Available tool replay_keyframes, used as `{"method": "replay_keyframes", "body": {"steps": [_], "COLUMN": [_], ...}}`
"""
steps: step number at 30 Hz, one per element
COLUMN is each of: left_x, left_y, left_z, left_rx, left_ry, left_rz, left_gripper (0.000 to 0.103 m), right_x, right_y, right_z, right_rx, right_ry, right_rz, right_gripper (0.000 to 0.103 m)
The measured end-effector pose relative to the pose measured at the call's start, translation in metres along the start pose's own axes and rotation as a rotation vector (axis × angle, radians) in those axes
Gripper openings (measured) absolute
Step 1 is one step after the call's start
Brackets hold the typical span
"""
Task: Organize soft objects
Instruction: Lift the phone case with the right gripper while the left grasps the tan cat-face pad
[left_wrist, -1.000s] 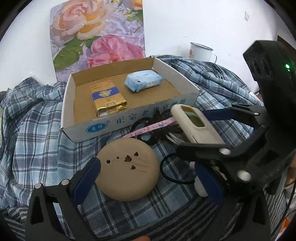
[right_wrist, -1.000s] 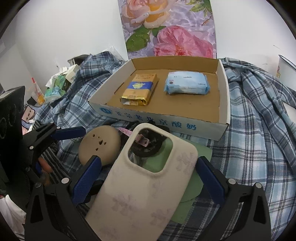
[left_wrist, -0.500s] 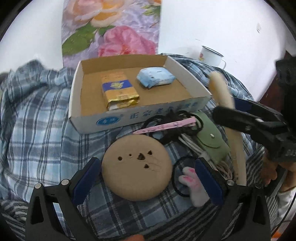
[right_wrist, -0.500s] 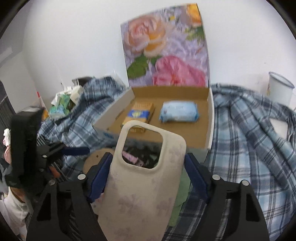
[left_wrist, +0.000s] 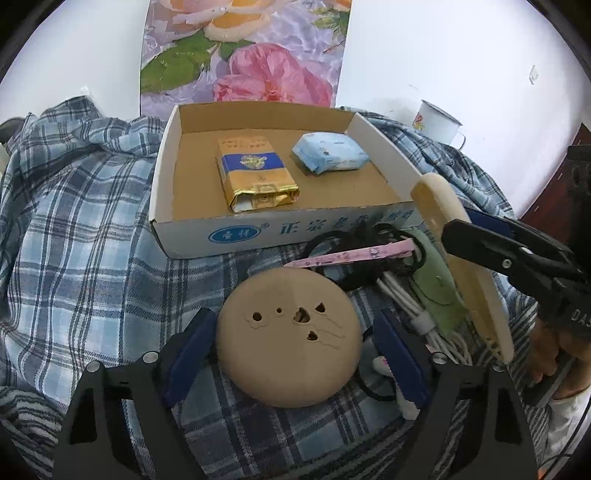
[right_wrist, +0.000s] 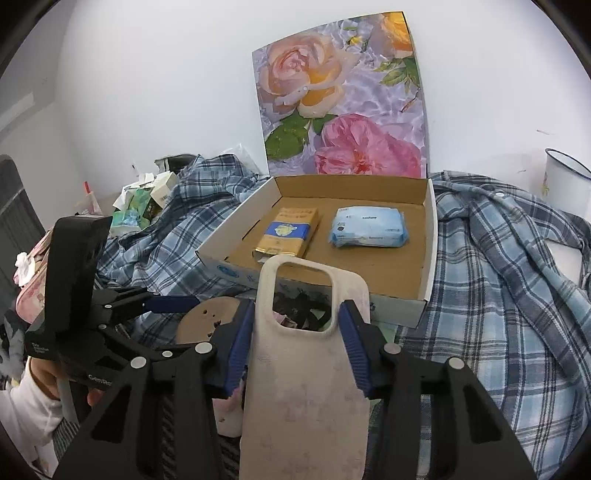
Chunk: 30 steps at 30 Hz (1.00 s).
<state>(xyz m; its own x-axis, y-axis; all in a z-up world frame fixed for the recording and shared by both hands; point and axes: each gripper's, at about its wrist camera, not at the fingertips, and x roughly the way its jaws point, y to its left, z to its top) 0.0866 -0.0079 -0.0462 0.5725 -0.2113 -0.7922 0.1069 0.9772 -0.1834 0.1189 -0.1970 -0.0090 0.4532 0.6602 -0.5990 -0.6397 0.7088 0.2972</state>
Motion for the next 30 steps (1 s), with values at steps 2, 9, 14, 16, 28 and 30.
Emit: {"method": "replay_keyframes", "body": {"steps": [2,9,14,16,28,30], "left_x": [0.000,0.004,-0.001,-0.003,-0.035,-0.041], "left_y": [-0.002,-0.011,-0.009,-0.007,-0.005,-0.004], "left_z": [-0.001,-0.005,-0.005,-0.005,0.002,0.004], "left_rx": [0.010,0.064,0.053,0.043,0.026,0.022], "left_ry": [0.001,0.009,-0.009,-0.017,-0.117,-0.134], "left_rz": [0.011,0.076,0.055,0.052,0.020,0.012], "left_gripper": [0.089,0.086,0.082,0.080,0.077,0.076], "right_x": [0.000,0.017,0.032,0.039,0.020,0.014], "right_y": [0.001,-0.007,0.002,0.005,0.015,0.016], "right_z": [0.000,-0.004,-0.010,-0.013,-0.010,-0.007], "right_rx": [-0.012,0.011,-0.048,-0.072,-0.135,-0.138], "right_ry": [0.007,0.100,0.177,0.207,0.112,0.080], "right_rz": [-0.013,-0.048,-0.073,-0.098,-0.107,-0.106], "right_gripper": [0.048,0.078,0.086,0.086,0.072,0.072]}}
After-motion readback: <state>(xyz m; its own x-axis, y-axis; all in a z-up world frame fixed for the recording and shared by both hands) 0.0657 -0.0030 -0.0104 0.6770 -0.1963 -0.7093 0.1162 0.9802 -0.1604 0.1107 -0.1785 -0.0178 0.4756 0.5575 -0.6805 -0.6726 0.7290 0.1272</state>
